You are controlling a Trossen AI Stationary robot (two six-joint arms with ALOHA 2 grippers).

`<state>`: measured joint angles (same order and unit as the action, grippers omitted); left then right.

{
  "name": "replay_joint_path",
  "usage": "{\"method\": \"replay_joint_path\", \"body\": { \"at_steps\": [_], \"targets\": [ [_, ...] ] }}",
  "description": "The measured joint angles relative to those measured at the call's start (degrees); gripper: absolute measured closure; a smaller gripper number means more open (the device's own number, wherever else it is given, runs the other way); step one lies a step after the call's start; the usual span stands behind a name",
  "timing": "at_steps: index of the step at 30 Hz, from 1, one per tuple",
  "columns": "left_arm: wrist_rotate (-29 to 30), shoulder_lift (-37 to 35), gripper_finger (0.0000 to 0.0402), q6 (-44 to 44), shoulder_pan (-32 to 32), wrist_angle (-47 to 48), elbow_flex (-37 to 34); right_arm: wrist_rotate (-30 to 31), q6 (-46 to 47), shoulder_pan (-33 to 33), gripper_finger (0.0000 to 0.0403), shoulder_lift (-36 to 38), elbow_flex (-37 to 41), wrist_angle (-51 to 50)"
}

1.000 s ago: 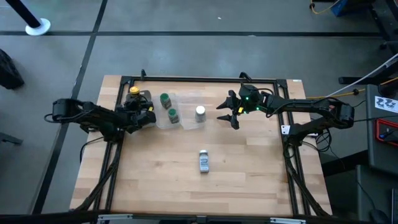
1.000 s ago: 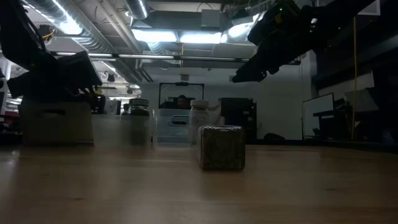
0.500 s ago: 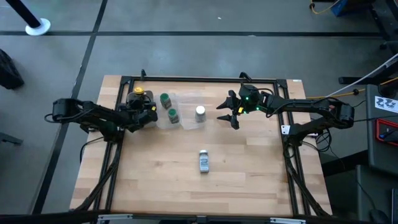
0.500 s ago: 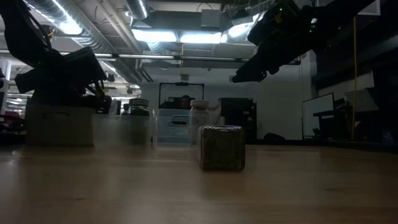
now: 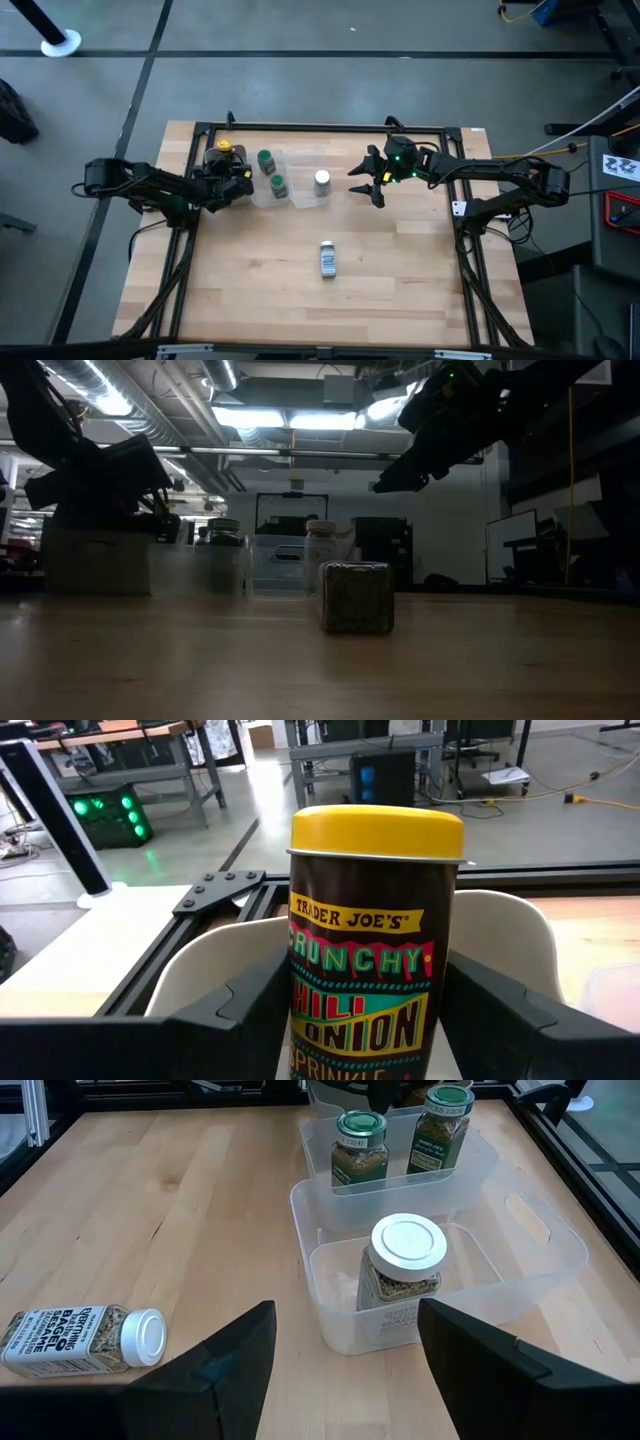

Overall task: Sort spices by type
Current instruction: Put the yellow seasoning bottle into the gray bin, then put the white seasoning bottle into the right transparent bin

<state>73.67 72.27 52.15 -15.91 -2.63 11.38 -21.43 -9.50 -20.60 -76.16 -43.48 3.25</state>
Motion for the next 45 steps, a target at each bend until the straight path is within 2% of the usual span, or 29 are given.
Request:
{"method": "replay_joint_path", "body": {
  "at_steps": [5,11,25,30,38,45],
  "targets": [
    [0.0,0.0,0.0185,0.8,-0.6,0.4,0.0,0.0,0.0,0.0,0.0157,0.0,0.0,0.0],
    [-1.8,0.1,0.0145,2.5,-3.1,0.2,0.0,0.0,0.0,0.0,0.0157,0.0,0.0,0.0],
    [-3.2,-2.6,0.0143,-9.5,-0.9,-4.0,2.3,0.0,0.0,0.0,0.0157,0.0,0.0,-0.1],
    [-2.9,-5.7,0.0146,-15.0,-0.9,-4.1,3.4,0.0,0.0,0.0,0.0157,0.0,0.0,-0.2],
    [-3.8,-14.2,0.0146,-16.9,-0.9,-4.0,3.5,0.0,0.0,0.0,0.0157,0.0,0.0,-0.2],
    [-12.8,-23.8,0.0147,-17.5,-0.9,-4.0,3.5,-0.1,0.0,0.0,0.0157,0.0,0.0,-0.4]
  ]
}}
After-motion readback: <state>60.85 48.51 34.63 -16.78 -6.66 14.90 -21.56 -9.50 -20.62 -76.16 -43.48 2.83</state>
